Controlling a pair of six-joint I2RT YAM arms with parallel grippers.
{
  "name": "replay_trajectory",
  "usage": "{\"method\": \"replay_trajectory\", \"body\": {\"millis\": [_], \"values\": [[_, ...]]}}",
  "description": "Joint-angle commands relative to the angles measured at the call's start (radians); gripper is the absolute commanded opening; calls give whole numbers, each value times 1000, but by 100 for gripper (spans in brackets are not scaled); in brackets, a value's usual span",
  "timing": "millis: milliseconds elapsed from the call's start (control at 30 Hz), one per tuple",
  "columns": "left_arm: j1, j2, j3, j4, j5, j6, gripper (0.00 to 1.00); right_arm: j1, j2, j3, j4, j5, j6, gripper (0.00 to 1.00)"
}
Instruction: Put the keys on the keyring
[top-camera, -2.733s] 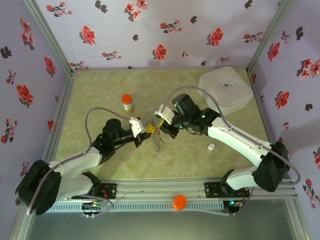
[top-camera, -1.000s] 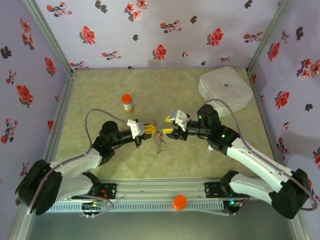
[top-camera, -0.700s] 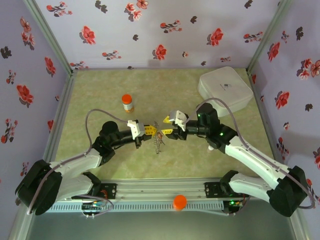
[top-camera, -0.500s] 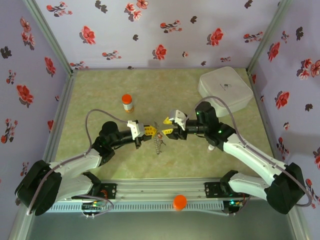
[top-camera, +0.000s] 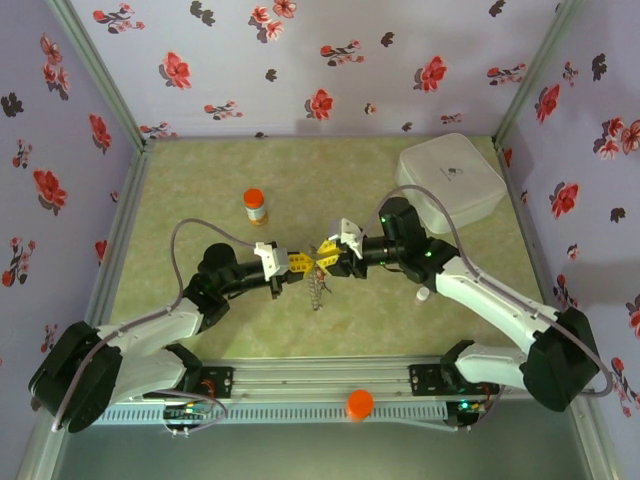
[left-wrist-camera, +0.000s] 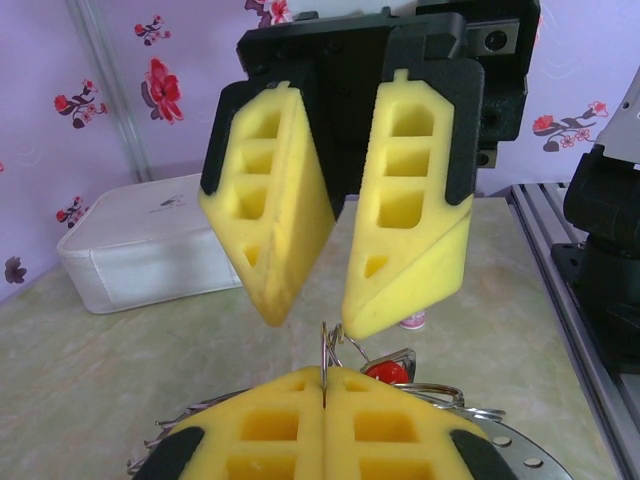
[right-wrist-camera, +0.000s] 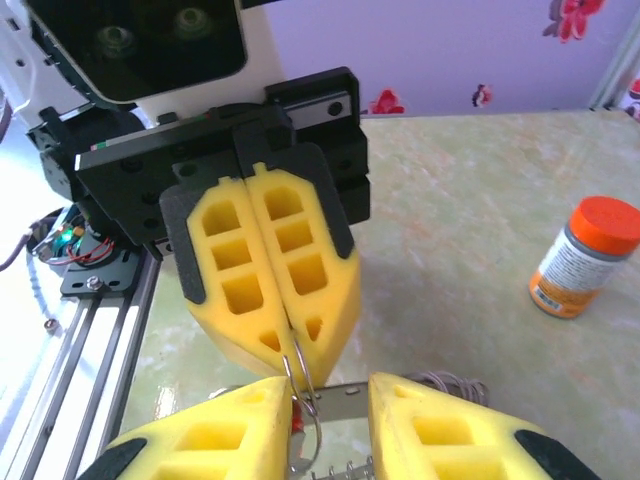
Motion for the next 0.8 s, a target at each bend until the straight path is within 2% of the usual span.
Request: {"method": "replay_trajectory", "body": {"millis": [0,300,500,567,667,767], "values": [[-8,-29,-8,37,23,18,0,13,17,48,-45,-52,-4,25],[-9,-32,-6,37,25,18,0,31,51,72,-113,-29,-66,21],[-10,-32,-8,34,25,19,0,41,57,93,-143,-3,-100,0],[-10,-33,-7,27,22,27,0,42,52,104,-159,6,-107,0],[-11,-41,-9,6,-38,53,24,52,42,135,-219,77,-132,0],[-13,-57,19,-123,-87,116,25,80,52,207,-361,206,-175,0]]}}
